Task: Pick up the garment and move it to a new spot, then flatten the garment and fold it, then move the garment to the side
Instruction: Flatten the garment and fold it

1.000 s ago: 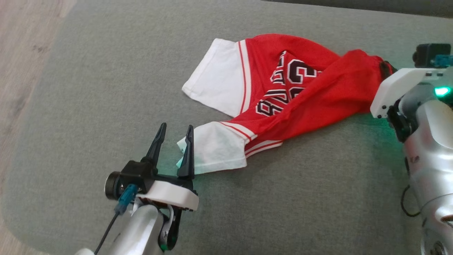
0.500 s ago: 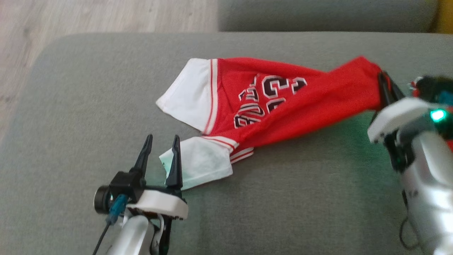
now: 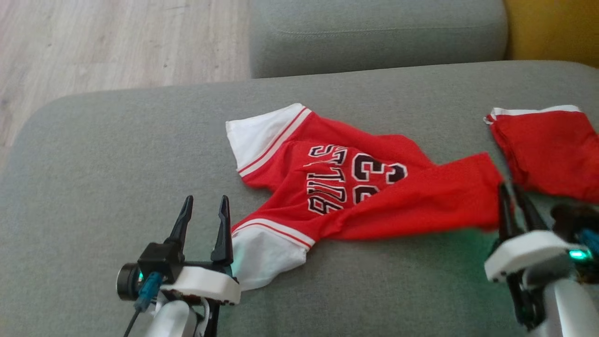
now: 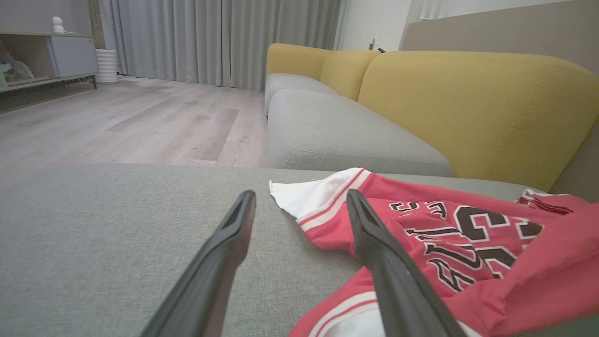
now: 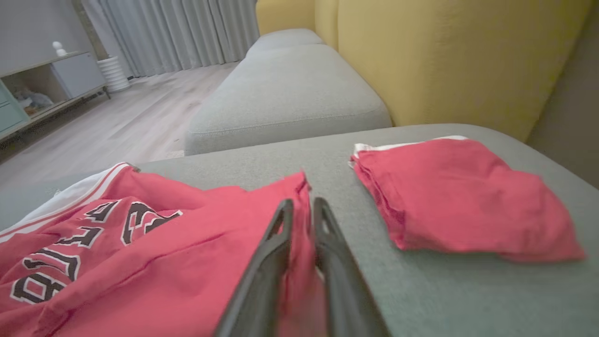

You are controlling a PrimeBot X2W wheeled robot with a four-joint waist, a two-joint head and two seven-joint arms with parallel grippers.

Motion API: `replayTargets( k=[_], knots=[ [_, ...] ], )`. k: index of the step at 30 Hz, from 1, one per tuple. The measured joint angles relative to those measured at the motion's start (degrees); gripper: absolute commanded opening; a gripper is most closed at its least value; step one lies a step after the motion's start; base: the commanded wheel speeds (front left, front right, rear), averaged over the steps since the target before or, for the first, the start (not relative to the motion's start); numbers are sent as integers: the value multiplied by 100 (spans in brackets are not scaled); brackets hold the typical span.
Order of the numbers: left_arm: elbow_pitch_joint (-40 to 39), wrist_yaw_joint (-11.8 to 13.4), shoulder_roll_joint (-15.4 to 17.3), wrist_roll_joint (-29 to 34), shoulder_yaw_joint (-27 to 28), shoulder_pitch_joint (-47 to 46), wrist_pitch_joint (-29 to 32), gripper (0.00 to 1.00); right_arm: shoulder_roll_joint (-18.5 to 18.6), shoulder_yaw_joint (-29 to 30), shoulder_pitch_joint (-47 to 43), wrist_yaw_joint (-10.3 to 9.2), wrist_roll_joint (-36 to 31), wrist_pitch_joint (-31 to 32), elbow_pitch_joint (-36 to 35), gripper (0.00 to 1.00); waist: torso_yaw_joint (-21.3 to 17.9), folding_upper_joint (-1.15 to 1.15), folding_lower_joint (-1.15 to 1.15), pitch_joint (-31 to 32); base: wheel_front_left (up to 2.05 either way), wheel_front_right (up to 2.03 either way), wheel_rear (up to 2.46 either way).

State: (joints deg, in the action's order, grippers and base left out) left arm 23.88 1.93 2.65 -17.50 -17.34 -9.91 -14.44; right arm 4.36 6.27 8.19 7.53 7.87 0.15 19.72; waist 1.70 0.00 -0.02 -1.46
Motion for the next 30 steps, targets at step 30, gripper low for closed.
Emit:
replayTargets(
  k=[30],
  knots=[
    [381,-909,812,375,-777,-2895,1510,100,-168,-1280,-126,0,684,-1436,-921,100,-556,0,3,-972,0,0,0]
  ],
)
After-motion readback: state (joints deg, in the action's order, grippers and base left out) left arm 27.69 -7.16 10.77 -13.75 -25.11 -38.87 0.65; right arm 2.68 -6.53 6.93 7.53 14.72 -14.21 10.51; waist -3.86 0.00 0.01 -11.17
